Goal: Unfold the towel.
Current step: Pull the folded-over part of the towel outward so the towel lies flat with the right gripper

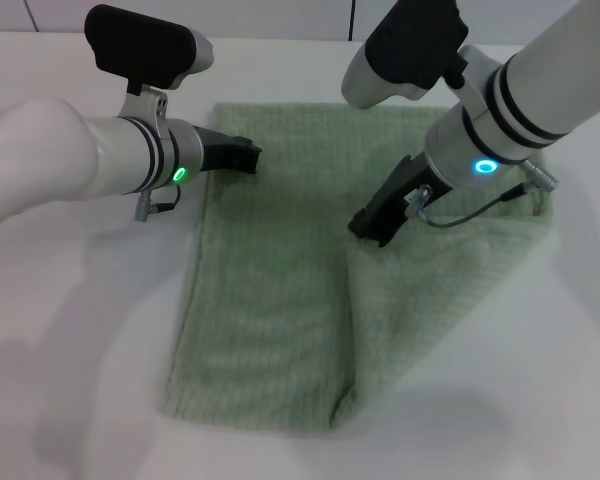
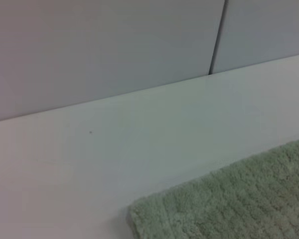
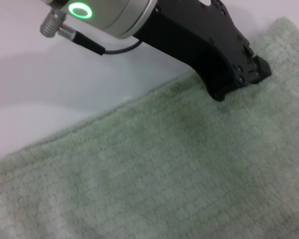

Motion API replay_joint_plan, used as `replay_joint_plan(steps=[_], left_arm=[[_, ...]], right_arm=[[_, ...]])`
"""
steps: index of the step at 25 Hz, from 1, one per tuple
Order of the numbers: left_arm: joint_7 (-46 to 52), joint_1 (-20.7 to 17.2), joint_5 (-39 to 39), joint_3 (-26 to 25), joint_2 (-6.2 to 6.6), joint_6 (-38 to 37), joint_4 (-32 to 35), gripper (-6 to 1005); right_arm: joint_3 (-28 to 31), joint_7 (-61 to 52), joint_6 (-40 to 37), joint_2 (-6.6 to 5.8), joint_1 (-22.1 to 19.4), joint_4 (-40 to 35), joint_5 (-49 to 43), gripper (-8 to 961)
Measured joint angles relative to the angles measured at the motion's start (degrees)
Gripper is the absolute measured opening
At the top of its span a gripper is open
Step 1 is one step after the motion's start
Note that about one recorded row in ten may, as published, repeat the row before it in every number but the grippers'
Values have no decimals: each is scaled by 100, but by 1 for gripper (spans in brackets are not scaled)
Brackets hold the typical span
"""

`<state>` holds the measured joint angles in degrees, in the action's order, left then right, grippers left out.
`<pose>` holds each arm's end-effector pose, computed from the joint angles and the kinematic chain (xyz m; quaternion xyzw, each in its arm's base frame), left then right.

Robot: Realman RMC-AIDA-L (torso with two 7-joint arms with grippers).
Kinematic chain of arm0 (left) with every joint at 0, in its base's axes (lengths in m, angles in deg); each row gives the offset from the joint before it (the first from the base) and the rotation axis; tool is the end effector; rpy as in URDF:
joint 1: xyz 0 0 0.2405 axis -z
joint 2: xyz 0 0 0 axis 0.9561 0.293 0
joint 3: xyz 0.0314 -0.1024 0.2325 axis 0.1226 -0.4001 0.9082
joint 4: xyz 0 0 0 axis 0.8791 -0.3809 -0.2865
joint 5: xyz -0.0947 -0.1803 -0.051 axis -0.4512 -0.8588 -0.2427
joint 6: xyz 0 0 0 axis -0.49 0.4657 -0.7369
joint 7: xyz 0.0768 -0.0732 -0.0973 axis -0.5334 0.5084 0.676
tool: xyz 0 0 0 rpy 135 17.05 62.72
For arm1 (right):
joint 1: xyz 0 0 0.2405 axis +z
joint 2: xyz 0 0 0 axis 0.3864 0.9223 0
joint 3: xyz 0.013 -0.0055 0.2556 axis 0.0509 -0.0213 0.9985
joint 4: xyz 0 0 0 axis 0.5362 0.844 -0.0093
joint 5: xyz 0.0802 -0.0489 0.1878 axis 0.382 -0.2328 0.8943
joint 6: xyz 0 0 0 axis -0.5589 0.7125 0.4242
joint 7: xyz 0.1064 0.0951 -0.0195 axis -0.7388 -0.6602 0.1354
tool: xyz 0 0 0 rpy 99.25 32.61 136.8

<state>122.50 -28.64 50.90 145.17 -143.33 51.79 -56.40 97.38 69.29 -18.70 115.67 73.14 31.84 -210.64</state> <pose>-0.2322 0.4282 -0.0917 -0.8448 -0.3813 -0.0236 0.3745 0.1256 0.3872 -0.0789 -0.9568 0.2080 -0.1566 0.1297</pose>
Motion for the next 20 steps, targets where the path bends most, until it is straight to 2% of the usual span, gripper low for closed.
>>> replay_joint_plan(steps=[7, 20], left_arm=[[-6, -50, 0, -20, 10, -28, 104, -2], [-8, -73, 0, -28, 31, -82, 167, -1]], right_arm=[[18, -152, 235, -7, -127, 477, -248, 18], [171, -178, 601, -9, -184, 861, -497, 19]])
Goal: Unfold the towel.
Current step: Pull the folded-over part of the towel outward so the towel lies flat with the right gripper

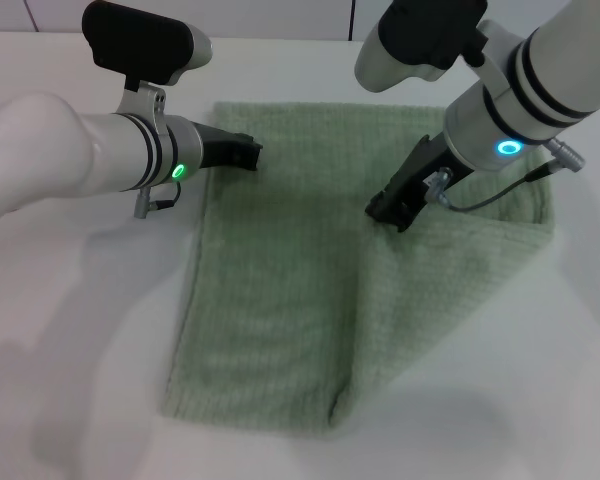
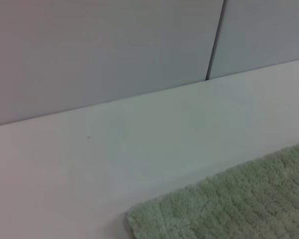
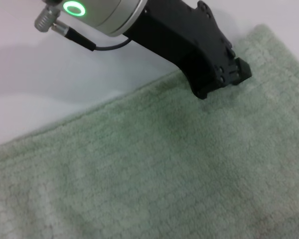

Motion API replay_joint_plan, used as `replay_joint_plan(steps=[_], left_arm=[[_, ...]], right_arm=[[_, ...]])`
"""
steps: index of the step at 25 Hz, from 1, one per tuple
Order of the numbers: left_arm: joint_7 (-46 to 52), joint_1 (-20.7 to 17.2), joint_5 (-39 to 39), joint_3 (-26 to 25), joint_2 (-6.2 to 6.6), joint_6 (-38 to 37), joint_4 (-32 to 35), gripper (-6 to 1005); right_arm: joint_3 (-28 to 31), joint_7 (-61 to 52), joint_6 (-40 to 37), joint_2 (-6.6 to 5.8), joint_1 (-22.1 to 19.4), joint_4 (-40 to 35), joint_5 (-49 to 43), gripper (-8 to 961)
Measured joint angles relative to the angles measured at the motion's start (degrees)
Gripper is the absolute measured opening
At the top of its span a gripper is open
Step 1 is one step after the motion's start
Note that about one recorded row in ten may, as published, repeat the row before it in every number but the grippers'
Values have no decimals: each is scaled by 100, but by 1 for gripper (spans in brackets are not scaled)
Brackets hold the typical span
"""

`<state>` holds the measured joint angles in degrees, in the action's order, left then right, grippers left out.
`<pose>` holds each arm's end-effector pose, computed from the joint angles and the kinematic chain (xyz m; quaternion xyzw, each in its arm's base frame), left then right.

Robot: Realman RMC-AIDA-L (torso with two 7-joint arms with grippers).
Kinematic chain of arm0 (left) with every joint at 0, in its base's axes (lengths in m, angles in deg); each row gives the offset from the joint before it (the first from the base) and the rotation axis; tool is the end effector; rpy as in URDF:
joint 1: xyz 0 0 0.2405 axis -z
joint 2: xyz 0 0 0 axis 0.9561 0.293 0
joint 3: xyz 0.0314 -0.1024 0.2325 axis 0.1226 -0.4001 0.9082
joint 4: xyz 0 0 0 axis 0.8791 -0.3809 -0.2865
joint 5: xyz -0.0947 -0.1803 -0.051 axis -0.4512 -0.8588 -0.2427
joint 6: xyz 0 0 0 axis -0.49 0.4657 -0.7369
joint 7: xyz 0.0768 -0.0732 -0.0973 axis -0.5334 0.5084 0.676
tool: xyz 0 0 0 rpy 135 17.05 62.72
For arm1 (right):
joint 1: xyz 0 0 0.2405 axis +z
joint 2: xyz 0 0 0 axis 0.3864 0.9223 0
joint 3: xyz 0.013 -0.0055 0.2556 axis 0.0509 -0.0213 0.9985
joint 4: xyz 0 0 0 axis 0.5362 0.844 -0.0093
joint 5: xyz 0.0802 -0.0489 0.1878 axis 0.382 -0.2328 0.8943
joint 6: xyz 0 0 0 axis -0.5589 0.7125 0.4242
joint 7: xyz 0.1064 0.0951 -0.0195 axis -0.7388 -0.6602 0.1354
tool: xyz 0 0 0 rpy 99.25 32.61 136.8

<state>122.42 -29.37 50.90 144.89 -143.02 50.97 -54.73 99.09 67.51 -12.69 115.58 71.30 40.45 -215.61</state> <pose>-0.2297 0.4283 -0.0892 -0.8462 -0.3808 -0.0295 0.3716 0.1155 0.3844 -0.0580 -0.9552 0.1899 -0.1719 0.1481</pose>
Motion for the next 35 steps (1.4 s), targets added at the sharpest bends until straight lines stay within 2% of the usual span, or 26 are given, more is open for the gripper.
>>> replay_joint_plan(steps=[16, 35], left_arm=[[0, 0, 7, 0, -2, -27, -42, -1], [0, 0, 9, -44, 1, -77, -28, -2]], right_arm=[[153, -4, 809, -2, -188, 1017, -494, 18], [363, -84, 1713, 0, -479, 1959, -534, 19]])
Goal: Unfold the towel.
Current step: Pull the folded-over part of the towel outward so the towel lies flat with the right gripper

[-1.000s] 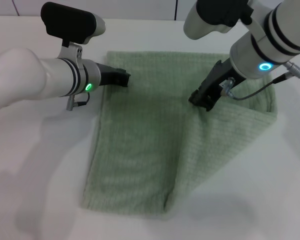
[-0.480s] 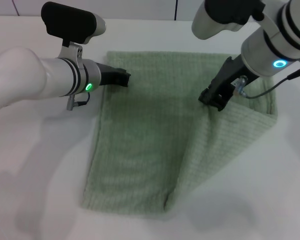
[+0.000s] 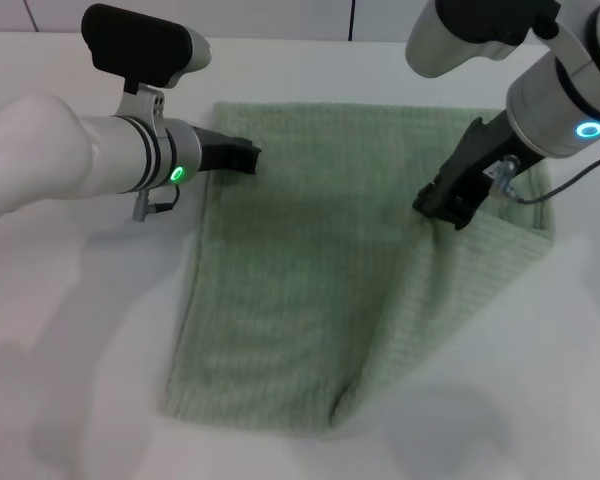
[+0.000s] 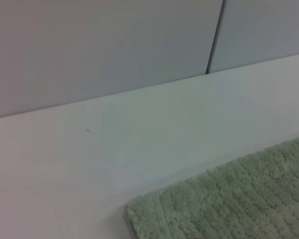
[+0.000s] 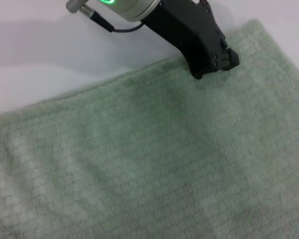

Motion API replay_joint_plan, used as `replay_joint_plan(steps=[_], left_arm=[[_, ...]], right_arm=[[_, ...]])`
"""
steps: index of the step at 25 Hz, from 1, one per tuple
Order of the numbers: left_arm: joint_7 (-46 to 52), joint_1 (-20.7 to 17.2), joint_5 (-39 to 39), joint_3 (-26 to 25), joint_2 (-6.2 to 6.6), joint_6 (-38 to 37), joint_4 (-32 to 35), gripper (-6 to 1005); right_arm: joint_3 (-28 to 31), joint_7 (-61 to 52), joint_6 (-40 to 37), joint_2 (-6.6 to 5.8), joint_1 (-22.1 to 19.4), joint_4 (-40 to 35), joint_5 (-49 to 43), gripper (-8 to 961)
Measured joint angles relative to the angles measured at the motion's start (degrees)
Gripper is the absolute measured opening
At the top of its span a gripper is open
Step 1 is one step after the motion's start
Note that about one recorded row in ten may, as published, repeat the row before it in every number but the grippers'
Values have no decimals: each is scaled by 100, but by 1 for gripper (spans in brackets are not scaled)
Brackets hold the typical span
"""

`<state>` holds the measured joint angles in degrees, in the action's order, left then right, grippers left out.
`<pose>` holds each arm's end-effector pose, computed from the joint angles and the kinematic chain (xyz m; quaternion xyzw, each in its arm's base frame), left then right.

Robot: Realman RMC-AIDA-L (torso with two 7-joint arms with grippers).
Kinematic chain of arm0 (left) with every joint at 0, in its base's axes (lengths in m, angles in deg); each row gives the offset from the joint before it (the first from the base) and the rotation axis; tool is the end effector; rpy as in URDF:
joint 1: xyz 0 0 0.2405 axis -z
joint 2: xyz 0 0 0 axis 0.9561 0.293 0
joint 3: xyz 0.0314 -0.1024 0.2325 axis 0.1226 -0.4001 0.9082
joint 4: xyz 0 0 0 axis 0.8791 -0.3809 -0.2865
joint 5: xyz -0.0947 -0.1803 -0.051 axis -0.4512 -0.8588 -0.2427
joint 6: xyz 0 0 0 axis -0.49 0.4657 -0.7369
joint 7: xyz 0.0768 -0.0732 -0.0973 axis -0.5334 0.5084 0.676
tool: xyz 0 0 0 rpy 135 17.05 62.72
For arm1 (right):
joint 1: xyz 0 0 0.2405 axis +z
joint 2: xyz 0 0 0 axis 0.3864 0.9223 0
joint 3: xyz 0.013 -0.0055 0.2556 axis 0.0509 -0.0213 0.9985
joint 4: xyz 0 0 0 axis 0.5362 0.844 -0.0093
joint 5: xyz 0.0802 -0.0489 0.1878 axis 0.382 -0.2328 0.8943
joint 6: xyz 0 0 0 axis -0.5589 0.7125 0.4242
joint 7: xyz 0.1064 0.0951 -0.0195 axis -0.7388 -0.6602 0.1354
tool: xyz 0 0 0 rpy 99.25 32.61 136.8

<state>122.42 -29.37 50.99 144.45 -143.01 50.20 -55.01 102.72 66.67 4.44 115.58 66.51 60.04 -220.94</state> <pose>-0.2318 0.4272 -0.0894 -0.8457 -0.3859 -0.0261 0.3678 0.1000 0.3568 -0.0096 -0.9529 0.1622 -0.2039 0.1552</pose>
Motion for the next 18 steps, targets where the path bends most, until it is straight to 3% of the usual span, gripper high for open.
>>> replay_joint_plan(steps=[18], left_arm=[[36, 3, 144, -124, 6, -51, 4, -1]], right_arm=[[82, -219, 542, 0, -185, 655, -143, 19]])
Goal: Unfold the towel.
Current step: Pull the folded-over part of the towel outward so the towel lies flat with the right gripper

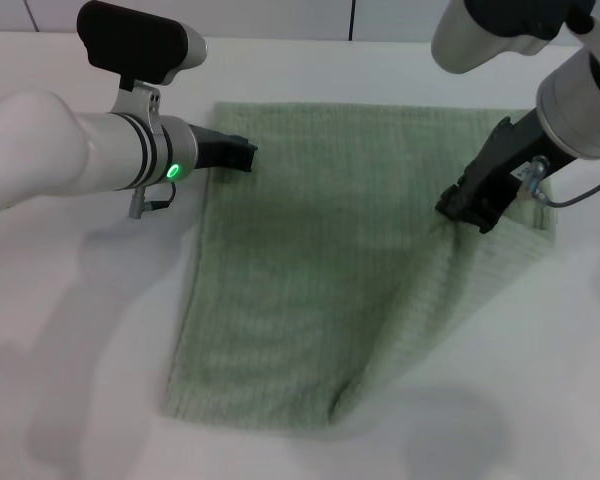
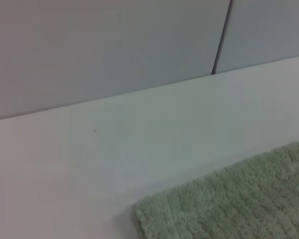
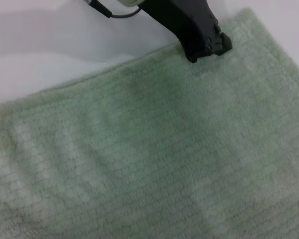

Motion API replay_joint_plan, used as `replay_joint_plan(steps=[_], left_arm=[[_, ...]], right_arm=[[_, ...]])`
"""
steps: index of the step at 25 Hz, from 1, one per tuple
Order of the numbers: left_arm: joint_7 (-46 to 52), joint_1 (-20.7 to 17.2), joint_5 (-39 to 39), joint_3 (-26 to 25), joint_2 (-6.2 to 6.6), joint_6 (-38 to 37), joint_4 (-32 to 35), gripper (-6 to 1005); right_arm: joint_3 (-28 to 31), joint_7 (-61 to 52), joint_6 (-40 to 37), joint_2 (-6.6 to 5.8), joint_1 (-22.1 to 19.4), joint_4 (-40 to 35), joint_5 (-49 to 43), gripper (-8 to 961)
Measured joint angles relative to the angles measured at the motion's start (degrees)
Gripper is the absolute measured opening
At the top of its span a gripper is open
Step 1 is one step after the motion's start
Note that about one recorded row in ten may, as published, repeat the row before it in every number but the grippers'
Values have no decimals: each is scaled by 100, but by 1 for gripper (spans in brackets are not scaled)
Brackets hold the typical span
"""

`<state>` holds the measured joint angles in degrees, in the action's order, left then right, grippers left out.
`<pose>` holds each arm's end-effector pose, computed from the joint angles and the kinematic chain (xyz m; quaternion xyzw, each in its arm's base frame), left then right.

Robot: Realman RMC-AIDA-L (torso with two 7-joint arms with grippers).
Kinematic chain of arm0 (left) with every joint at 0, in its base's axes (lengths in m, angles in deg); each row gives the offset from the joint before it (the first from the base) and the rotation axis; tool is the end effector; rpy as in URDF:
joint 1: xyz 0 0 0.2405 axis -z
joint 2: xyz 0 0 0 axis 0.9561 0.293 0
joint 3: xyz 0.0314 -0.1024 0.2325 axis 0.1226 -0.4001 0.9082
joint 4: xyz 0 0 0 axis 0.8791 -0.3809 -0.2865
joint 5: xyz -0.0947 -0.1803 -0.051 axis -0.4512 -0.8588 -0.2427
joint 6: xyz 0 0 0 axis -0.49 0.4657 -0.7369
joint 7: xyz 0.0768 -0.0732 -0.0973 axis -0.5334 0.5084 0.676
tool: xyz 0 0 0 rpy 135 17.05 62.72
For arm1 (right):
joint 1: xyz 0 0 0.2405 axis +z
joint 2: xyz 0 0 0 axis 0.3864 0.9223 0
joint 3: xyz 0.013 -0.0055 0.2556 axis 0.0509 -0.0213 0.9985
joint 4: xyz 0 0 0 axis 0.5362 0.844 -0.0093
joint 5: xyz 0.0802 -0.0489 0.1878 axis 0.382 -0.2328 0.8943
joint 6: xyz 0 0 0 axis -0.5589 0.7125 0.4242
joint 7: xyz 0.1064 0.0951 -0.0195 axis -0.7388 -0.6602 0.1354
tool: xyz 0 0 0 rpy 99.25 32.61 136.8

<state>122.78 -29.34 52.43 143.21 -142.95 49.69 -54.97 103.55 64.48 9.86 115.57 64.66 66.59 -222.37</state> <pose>-0.2331 0.4288 -0.0864 -0.8442 -0.3868 -0.0240 0.3703 0.0983 0.3447 0.0067 -0.9474 0.1725 -0.2130 0.1652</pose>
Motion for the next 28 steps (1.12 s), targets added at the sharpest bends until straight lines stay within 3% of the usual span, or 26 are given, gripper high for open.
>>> replay_joint_plan(steps=[13, 28], left_arm=[[20, -1, 5, 0, 0, -52, 18, -2], [25, -3, 5, 1, 0, -128, 83, -2]], right_arm=[[53, -210, 349, 5, -265, 573, 2, 19], [57, -280, 471, -17, -430, 681, -64, 17]])
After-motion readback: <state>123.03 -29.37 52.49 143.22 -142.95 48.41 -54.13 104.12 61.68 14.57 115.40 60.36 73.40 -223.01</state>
